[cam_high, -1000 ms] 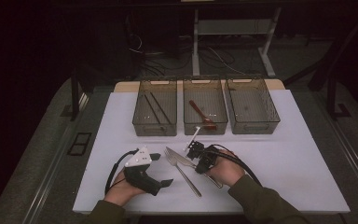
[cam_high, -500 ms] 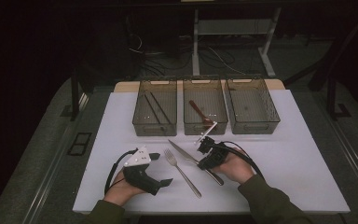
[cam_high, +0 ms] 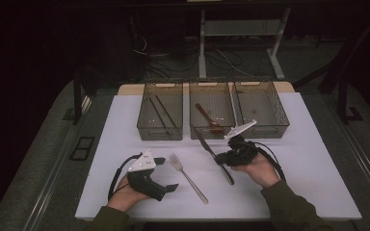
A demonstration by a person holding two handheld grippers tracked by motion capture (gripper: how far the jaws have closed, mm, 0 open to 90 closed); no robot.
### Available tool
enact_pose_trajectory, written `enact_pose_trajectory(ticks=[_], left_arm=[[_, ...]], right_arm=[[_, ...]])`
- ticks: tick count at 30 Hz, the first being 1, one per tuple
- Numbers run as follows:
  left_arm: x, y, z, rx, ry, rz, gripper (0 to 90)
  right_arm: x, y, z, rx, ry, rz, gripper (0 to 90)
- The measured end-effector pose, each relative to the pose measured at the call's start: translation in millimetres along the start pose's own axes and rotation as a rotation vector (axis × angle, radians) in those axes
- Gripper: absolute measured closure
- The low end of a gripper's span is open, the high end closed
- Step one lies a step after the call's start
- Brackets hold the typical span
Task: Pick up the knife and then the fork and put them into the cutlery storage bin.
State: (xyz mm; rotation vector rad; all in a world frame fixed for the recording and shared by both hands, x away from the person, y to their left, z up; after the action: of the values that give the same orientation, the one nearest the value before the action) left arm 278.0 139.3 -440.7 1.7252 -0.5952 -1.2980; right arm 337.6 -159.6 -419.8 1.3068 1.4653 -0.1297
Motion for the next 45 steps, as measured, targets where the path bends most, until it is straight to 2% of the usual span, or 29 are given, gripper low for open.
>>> enact_pose_trajectory(ticks=[5, 8, 10, 15, 27, 37, 42, 45], left_arm=[[0.3, -0.6, 0.0, 0.0, -0.005, 0.007, 0.0], [0.6, -1.4, -0.6, -0.002, -0.008, 0.006, 0.0], [0.9, -1.4, -0.4, -0.001, -0.009, 0.01, 0.0], [-0.1, -1.8, -1.1, -0.002, -0.004, 0.006, 0.0], [-0.1, -2.0, -1.2, -0.007, 0.0, 0.008, 0.0], [0.4, -2.2, -1.9, -0.005, 0.001, 0.003, 0.0], [0.7, -1.8, -1.4, -0.006, 0.001, 0.004, 0.0], [0.2, -1.6, -1.2, -0.008, 0.002, 0.009, 0.0]], right_arm=[[-10.7, -0.3, 7.4, 0.011, 0.017, 0.081, 80.3], [-15.5, -0.3, 12.7, 0.029, 0.009, 0.104, 80.4], [-17.1, -0.7, 16.2, 0.038, 0.019, 0.118, 80.4], [-24.2, 1.3, 20.3, 0.042, 0.014, 0.153, 80.4], [-54.5, 7.0, 33.3, 0.063, -0.024, 0.262, 80.4], [-86.8, 15.2, 49.1, 0.082, -0.063, 0.354, 80.4], [-99.6, 22.0, 55.0, 0.091, -0.086, 0.393, 80.3], [-109.8, 32.7, 61.4, 0.093, -0.12, 0.411, 80.3]])
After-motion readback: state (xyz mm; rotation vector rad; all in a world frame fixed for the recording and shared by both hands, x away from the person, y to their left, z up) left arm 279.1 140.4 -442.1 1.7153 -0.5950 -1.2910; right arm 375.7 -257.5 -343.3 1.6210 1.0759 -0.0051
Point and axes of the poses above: each handheld gripper's, and its own axes: x roughly forward along the jaws, y roughly out of its top, z roughly to its right, the point moved 2 cm from there along x, roughly forward along the jaws, and after that the axes turned 12 degrees about x, right-handed, at the moved point
